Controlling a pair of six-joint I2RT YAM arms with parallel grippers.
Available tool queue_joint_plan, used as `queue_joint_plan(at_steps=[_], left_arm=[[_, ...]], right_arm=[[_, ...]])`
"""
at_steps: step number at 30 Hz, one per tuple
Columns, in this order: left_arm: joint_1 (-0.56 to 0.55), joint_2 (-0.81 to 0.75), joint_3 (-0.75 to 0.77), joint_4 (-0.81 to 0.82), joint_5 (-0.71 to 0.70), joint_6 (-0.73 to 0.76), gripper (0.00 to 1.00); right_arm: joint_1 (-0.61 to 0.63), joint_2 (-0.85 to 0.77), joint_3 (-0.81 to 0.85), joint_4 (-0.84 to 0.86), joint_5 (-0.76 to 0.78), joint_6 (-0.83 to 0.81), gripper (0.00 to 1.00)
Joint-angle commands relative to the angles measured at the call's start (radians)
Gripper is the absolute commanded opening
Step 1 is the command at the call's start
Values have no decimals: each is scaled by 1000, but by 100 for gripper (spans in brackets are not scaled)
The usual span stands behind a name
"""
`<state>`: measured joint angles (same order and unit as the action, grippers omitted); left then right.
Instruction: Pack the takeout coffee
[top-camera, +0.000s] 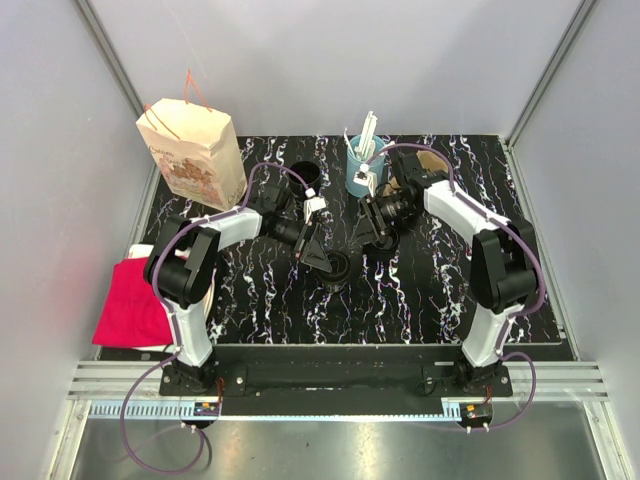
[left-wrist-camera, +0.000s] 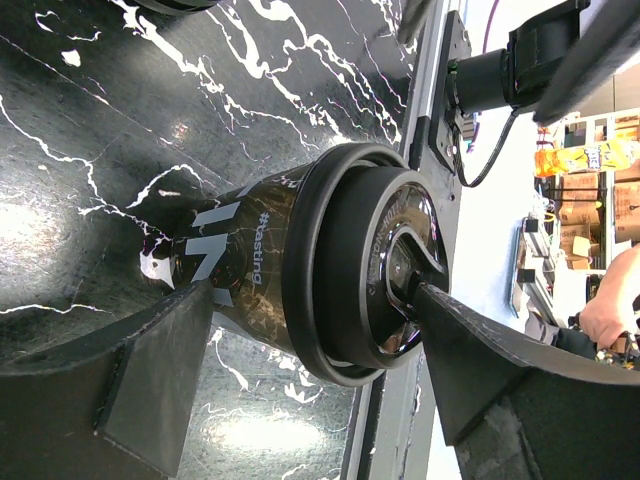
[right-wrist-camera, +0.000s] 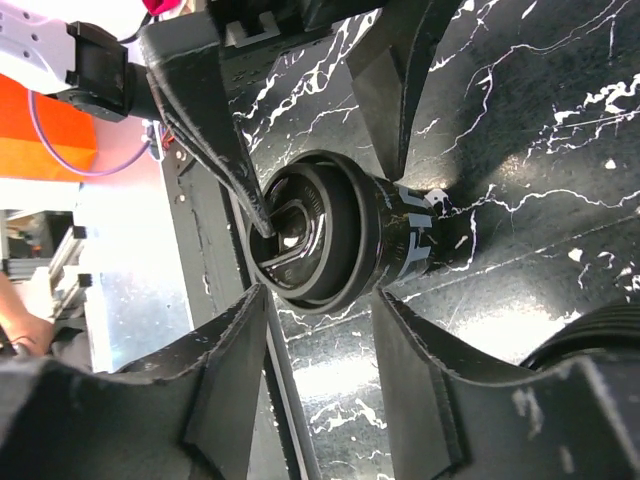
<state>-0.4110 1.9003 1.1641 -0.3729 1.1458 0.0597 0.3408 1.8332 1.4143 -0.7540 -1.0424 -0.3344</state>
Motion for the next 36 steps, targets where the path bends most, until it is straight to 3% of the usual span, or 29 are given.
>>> queue_joint_plan(at_steps=[1, 12, 36], left_arm=[[5, 23, 25, 11, -31, 19, 83], [3, 16, 23, 11, -40, 17, 82], [1, 11, 23, 12, -61, 11, 80]], right_arm=[[3, 35, 52, -13, -74, 20, 50], [1, 87, 34, -7, -64, 18, 43], [41, 141, 11, 8, -53, 34, 46]])
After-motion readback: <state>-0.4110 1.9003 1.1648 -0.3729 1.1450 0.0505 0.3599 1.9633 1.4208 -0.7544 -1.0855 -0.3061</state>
